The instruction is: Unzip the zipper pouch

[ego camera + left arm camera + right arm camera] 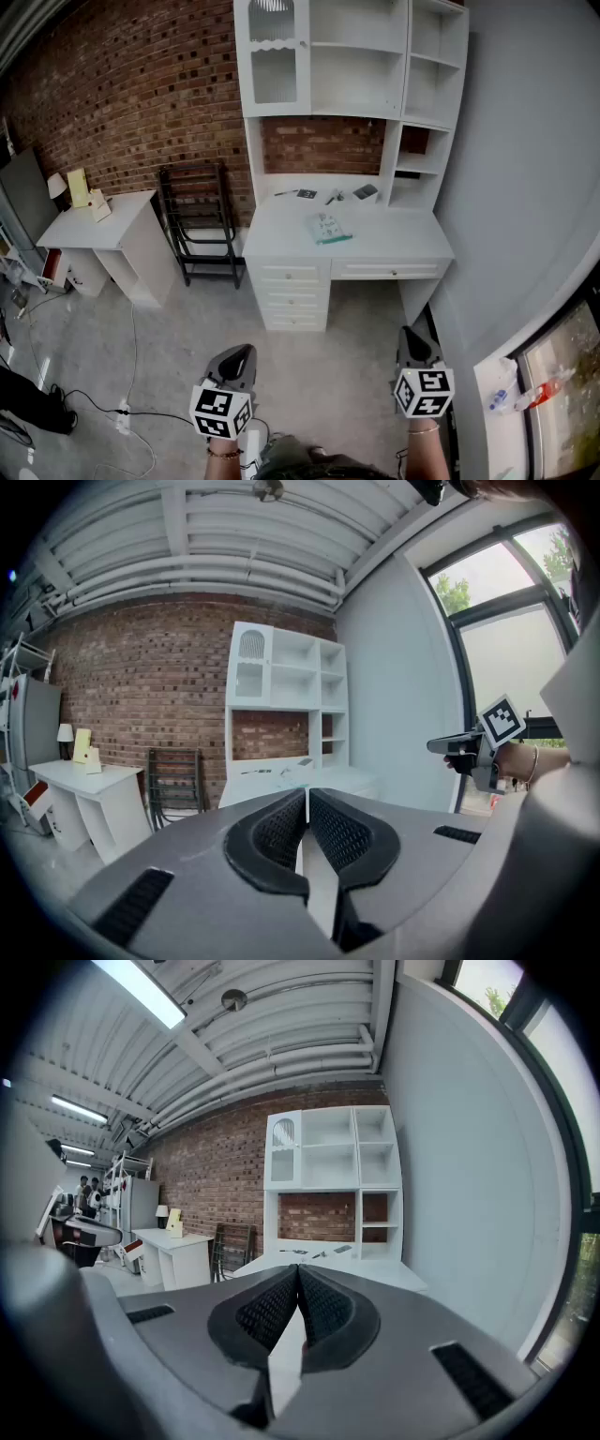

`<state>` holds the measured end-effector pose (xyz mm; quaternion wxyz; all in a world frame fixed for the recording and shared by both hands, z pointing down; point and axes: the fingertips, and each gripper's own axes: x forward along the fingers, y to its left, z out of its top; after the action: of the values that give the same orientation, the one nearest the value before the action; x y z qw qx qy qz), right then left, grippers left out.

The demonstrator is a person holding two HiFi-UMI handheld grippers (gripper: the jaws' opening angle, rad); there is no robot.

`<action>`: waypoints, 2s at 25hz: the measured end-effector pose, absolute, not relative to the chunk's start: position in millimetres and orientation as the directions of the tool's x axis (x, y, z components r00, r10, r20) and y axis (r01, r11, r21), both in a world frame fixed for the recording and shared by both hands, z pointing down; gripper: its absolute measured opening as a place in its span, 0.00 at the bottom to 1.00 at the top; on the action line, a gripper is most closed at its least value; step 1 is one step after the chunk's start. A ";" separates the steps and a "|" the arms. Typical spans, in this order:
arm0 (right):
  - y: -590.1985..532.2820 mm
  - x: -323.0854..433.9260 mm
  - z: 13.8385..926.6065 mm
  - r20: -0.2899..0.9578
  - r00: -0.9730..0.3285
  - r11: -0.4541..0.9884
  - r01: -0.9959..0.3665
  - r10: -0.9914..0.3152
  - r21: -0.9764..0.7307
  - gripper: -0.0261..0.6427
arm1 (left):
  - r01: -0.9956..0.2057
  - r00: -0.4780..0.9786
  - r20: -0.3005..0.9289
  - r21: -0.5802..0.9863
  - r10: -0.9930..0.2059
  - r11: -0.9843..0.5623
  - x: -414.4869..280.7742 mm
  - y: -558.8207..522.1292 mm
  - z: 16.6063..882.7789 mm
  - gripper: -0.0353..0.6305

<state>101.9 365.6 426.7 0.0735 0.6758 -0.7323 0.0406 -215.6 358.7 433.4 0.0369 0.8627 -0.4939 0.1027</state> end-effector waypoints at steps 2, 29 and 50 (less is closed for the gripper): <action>363.1 101.5 424.5 0.156 -0.077 0.084 -0.995 -0.985 0.044 0.04 | -0.864 0.484 0.207 -0.039 -0.850 -0.502 -215.9 356.3 431.6 0.07; 340.6 85.1 439.4 0.173 -0.215 0.216 -0.976 -0.961 -0.013 0.30 | -0.829 0.553 0.158 0.005 -0.818 -0.559 -181.0 330.8 430.4 0.07; 287.1 75.5 441.1 0.097 -0.268 0.263 -0.963 -0.958 -0.067 0.90 | -0.676 0.728 0.176 0.017 -0.663 -0.737 -126.4 300.7 440.4 0.91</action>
<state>75.5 287.1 441.1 0.0185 0.6046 -0.7944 0.0562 -126.4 300.7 440.4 0.0399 0.9285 -0.3604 0.0794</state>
